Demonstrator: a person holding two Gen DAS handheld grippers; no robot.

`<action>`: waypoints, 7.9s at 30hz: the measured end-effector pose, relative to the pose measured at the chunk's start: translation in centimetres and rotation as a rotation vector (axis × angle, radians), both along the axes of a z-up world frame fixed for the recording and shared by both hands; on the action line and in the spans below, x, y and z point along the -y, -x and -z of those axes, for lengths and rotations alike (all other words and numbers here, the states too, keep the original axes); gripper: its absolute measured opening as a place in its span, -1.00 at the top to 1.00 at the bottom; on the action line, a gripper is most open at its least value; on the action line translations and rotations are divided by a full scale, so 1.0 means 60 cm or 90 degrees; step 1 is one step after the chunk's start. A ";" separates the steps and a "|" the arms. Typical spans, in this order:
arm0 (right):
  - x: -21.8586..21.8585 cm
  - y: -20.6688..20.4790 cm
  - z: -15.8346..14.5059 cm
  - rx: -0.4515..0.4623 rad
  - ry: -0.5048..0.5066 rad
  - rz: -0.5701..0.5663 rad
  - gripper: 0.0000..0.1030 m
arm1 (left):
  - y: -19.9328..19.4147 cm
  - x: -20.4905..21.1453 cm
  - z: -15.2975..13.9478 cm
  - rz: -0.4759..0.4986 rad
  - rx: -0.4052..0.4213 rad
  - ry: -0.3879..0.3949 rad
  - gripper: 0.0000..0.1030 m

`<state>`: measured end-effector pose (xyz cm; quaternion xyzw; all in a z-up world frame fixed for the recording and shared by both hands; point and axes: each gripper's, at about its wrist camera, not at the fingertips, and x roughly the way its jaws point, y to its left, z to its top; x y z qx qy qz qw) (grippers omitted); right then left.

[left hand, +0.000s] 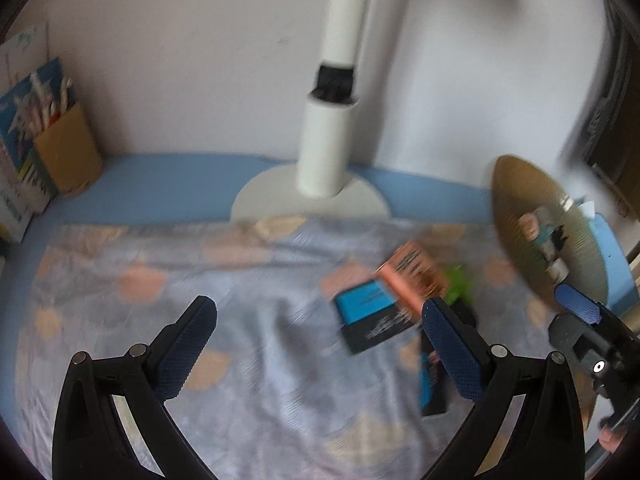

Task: Organize rigid objects
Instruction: 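Move both tools back over the remaining pile, then grasp the black lighter with the left gripper while the right grasps the red-clad figurine, then carry the lighter and figurine over the gold bowl and open both grippers, then move both tools back over the remaining objects, then grasp the pink printed box with the right gripper while the left grasps the black lighter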

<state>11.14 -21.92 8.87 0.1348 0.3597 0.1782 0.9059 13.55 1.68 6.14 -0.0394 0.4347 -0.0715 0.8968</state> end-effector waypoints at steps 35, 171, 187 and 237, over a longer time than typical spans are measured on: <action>-0.008 -0.016 0.113 -0.048 -0.057 -0.024 0.60 | 0.082 0.161 0.083 0.062 0.014 -0.079 0.50; -0.059 -0.094 -0.013 0.013 0.018 -0.047 -1.00 | 0.008 -0.057 -0.069 -0.058 0.088 -0.005 -0.99; -0.141 -0.153 0.120 -0.031 0.204 -0.080 -0.29 | 0.011 -0.050 0.052 -0.011 -0.004 0.009 -0.99; 0.057 -0.019 0.117 -0.009 0.087 -0.004 0.22 | -0.034 0.171 0.088 -0.094 -0.039 -0.073 -1.00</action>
